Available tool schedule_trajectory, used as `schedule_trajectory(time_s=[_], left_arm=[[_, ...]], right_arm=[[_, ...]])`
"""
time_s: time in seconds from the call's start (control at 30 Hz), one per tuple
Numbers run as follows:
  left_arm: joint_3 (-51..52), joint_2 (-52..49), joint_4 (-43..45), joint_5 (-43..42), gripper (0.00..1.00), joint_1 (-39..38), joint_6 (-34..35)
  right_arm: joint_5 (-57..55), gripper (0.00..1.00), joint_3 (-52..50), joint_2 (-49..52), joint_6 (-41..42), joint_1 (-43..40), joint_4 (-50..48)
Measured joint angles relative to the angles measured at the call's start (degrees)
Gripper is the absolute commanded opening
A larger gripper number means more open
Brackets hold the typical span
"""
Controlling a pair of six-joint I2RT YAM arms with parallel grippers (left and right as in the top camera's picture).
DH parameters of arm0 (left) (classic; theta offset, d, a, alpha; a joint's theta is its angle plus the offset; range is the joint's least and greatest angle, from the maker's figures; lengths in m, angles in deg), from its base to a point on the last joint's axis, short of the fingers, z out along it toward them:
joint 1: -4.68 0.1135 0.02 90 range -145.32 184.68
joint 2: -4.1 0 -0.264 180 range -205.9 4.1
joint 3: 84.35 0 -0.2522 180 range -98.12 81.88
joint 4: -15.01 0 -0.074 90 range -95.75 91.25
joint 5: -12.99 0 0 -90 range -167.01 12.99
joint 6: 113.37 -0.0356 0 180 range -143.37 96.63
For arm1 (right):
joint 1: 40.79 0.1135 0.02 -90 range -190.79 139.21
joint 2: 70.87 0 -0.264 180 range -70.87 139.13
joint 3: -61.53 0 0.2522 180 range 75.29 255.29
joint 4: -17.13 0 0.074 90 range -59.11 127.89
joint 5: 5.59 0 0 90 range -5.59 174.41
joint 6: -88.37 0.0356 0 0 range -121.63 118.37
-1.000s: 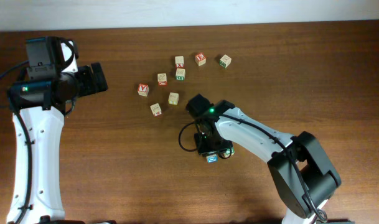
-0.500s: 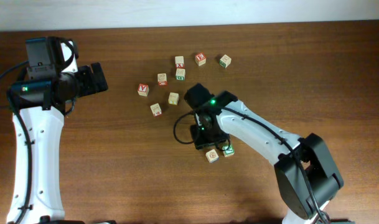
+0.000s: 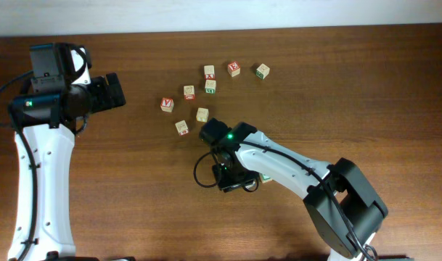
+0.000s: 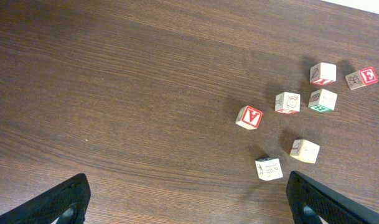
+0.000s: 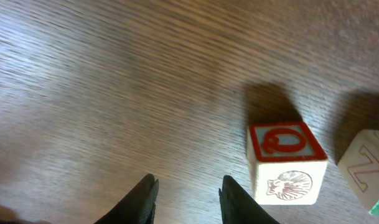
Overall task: Rotate 3 blocks
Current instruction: 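Move the right gripper to the blue-bordered 5 block and grasp it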
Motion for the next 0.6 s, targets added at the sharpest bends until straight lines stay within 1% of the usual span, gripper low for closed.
schedule_trajectory(time_s=[0.23,0.6], left_arm=[[0.0,0.0,0.0,0.0,0.99,0.0,0.0],[0.0,0.0,0.0,0.0,0.99,0.0,0.0]], right_arm=[[-1.1,0.34,-0.1,1.9,1.4,-3.6,0.0],[-1.6,0.34,-0.1,1.9,3.3,-8.2,0.1]])
